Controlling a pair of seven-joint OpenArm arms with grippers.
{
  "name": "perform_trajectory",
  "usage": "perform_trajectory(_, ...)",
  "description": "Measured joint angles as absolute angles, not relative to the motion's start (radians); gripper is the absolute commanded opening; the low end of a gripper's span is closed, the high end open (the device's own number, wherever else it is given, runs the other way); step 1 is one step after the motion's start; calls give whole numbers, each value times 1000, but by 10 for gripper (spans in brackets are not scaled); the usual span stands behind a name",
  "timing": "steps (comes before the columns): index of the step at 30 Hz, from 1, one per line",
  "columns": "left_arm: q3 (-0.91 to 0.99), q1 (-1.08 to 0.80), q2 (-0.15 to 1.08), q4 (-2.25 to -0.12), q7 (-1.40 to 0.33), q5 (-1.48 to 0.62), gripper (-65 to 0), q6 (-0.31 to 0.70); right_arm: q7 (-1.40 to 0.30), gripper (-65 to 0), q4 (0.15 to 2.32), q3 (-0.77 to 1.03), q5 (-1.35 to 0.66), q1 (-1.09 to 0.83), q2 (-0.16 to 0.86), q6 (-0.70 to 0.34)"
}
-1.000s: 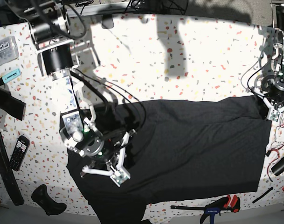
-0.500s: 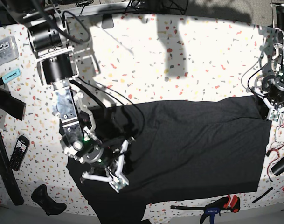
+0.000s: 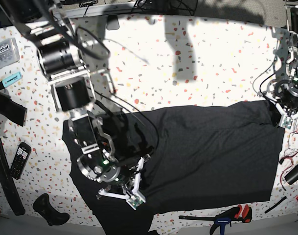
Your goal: Fold the T-shirt properly
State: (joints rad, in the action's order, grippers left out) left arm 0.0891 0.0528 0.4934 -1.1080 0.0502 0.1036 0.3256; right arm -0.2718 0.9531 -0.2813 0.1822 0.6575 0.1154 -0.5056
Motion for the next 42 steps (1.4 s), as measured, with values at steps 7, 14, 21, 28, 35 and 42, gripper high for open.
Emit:
perform_trajectory(7, 89, 53, 494, -1108, 50, 104, -650, 325, -248, -650, 920, -281, 189, 672, 92, -506)
perform_trajectory(14, 89, 52, 493, -1108, 50, 104, -650, 326, -250, -585, 920, -281, 189, 672, 94, -506)
perform_trajectory(21, 89, 52, 493, -1108, 50, 104, -650, 326, -126, -323, 920, -281, 329, 672, 94, -505)
perform_trajectory(28, 89, 53, 493, -1108, 50, 104, -650, 326, -167, -323, 920, -281, 297, 673, 94, -506)
perform_trajectory(35, 89, 65, 502, -1108, 53, 103, -650, 326, -286, -323, 919, -281, 231, 671, 105, -505)
perform_trajectory(42, 89, 109, 515, -1108, 52, 104, -650, 326, -287, -323, 919, -281, 232, 672, 117, -505)
